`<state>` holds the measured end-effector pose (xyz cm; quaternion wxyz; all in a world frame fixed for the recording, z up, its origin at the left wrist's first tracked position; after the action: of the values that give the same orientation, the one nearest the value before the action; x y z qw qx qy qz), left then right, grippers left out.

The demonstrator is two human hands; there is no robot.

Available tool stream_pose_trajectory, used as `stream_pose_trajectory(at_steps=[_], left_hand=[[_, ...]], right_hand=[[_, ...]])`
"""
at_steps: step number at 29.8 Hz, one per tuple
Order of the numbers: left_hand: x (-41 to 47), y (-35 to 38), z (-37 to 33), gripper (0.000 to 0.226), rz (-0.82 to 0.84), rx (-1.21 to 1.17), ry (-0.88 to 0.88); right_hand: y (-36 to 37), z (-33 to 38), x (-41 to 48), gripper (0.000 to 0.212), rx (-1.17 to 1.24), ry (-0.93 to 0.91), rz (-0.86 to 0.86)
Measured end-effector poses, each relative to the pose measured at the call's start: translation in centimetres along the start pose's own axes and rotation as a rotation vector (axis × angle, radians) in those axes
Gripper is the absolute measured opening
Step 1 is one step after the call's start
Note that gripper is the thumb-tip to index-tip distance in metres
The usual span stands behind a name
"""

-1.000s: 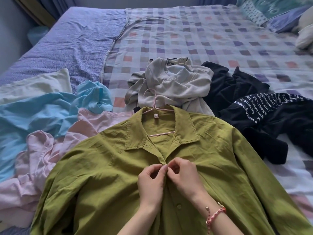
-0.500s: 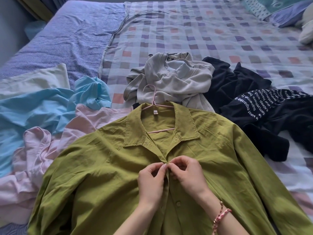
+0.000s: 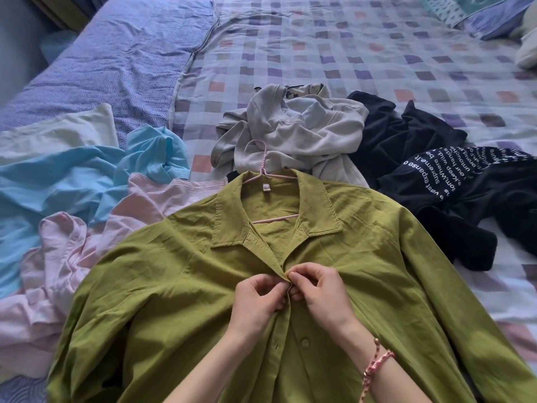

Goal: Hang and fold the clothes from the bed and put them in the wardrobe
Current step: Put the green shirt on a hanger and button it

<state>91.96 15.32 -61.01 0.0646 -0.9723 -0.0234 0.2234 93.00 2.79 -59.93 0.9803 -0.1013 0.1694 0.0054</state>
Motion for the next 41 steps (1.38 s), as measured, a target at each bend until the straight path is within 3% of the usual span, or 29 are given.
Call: stream_pose_trajectory(at_steps=[4,8,12,17,22,24,28,30,32,36,39,41], left_hand=[[-0.3,0.0,0.0,0.017,-0.151,0.245,0.227],[-0.6,0.6,-0.4,0.013,-0.235,0.345,0.373],[-0.3,0.4,-0.4,0.008,-0.221,0.326,0.353],[0.4,0.1,-1.4,0.009,-0.112,0.427,0.41],[0.2,0.3,-1.6,0.009,-0.105,0.48,0.51],[0.3,0.0,-1.4,0.012,-0.093,0.427,0.448],[0.7,-0.2,-0.4,0.016,0.122,-0.03,-0.099],[0.6,0.0,-0.5,0.013,0.156,-0.163,-0.258],[0.0,-0.5,-0.3,0.014,0.052,0.074,-0.154],[-4.6,-0.1,1.1,0.033,-0.138,0.84,0.352],[-7.1,0.3,3.3,0.044,-0.175,0.983,0.472],[-7.7,-0.2,3.7,0.035,-0.258,0.947,0.469]], right_hand=[[0.6,0.8,-0.8,0.012,-0.255,-0.097,-0.068],[1.3,0.7,-1.0,0.013,-0.216,-0.045,-0.258],[1.9,0.1,-1.0,0.018,-0.176,0.013,-0.355],[1.1,0.1,-0.8,0.014,-0.179,0.006,-0.29],[1.5,-1.1,-1.2,0.019,-0.098,0.134,-0.425],[1.7,-1.1,-1.2,0.02,-0.106,0.143,-0.412],[1.3,-0.8,-1.2,0.013,-0.246,0.052,-0.292],[0.3,-1.0,-1.8,0.009,-0.344,0.008,-0.269],[-0.9,-1.3,-3.4,0.008,-0.374,-0.039,-0.277],[-1.0,-3.0,-7.4,0.004,-0.551,-0.115,-0.098],[-0.4,-3.9,-8.6,0.015,-0.694,-0.098,-0.026],[-0.1,-3.7,-8.5,0.015,-0.776,-0.109,-0.02]])
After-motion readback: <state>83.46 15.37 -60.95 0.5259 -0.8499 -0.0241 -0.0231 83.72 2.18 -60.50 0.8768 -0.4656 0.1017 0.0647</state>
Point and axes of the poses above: each hand's wrist, its own x-axis towards the middle knuckle, its own y-axis out of the palm, z = x × y, the point moved 3 cm from there along x, towards the middle knuckle, and after that the axes turned 1 degree about -y, right-handed, at the moved point
